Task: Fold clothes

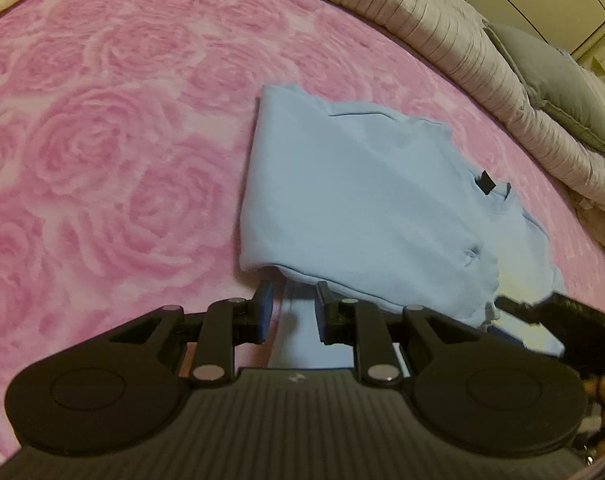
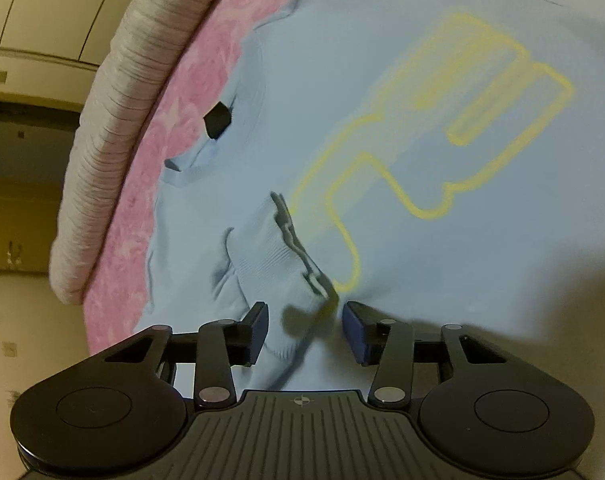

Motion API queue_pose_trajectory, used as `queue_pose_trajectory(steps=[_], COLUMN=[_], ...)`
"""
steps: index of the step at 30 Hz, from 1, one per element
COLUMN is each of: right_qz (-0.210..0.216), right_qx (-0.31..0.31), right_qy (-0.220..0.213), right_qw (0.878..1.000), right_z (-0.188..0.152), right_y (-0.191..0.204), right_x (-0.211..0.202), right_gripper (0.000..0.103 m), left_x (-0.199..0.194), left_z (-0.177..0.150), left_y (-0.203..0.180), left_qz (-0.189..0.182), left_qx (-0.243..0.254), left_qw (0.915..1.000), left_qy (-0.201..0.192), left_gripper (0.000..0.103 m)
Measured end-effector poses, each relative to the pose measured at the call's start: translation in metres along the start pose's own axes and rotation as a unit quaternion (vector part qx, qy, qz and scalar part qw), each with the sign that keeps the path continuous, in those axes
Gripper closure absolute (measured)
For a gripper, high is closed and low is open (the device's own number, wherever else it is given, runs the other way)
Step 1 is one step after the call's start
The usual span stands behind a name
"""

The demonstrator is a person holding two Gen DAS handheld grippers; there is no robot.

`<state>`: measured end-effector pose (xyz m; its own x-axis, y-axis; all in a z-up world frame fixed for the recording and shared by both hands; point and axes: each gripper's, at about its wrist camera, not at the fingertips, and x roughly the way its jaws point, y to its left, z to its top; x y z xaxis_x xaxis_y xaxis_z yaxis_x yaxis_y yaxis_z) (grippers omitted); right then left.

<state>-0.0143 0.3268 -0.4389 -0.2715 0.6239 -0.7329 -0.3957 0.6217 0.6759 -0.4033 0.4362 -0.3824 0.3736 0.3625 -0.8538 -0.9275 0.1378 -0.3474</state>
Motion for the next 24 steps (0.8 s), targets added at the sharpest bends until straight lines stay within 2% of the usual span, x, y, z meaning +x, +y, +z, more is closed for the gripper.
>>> queue_pose_trajectory(steps=[1, 3, 6, 12, 14, 17, 21, 24], right_qz=[0.004, 0.014, 0.050, -0.035, -0.061, -0.072, -0.091, -0.140], right_qx=[-0.021, -0.066, -0.165, -0.164, -0.156, -0.169, -0.190, -0.188], right_qy=[-0.008, -0.027, -0.104, -0.162, -0.156, -0.151, -0.190, -0.160], right_qw=[1.000, 0.997, 0.980, 0.972, 0.974, 0.971, 0.959, 0.959], right_z=[0.002, 0.005, 0.002, 0.021, 0.027, 0.025, 0.016, 0.026], right_y=[0.007, 0.022, 0.048, 0.019, 0.004, -0.006, 0.001, -0.008], right_x=[0.001, 0.000, -0.033, -0.067, -0.066, -0.066, -0.076, -0.061], right_gripper=[0.097, 0.098, 0.099, 0.099, 0.098, 0.098, 0.098, 0.098], left_x=[0.001, 0.002, 0.002, 0.019, 0.025, 0.029, 0.028, 0.028], left_z=[0.000, 0.000, 0.001, 0.001, 0.001, 0.000, 0.006, 0.010], left_y=[0.000, -0.001, -0.008, -0.024, -0.031, -0.039, -0.051, -0.061], left_qz=[-0.001, -0.004, -0.017, -0.021, -0.017, -0.013, -0.003, 0.004], left_qx=[0.000, 0.001, 0.012, 0.037, 0.050, 0.067, 0.100, 0.124], left_qw=[1.0000, 1.0000, 0.9998, 0.9990, 0.9985, 0.9976, 0.9950, 0.9923], left_qy=[0.000, 0.001, -0.002, 0.011, 0.015, 0.013, 0.004, -0.003], left_gripper=[0.086, 0.086, 0.086, 0.086, 0.087, 0.087, 0.089, 0.088])
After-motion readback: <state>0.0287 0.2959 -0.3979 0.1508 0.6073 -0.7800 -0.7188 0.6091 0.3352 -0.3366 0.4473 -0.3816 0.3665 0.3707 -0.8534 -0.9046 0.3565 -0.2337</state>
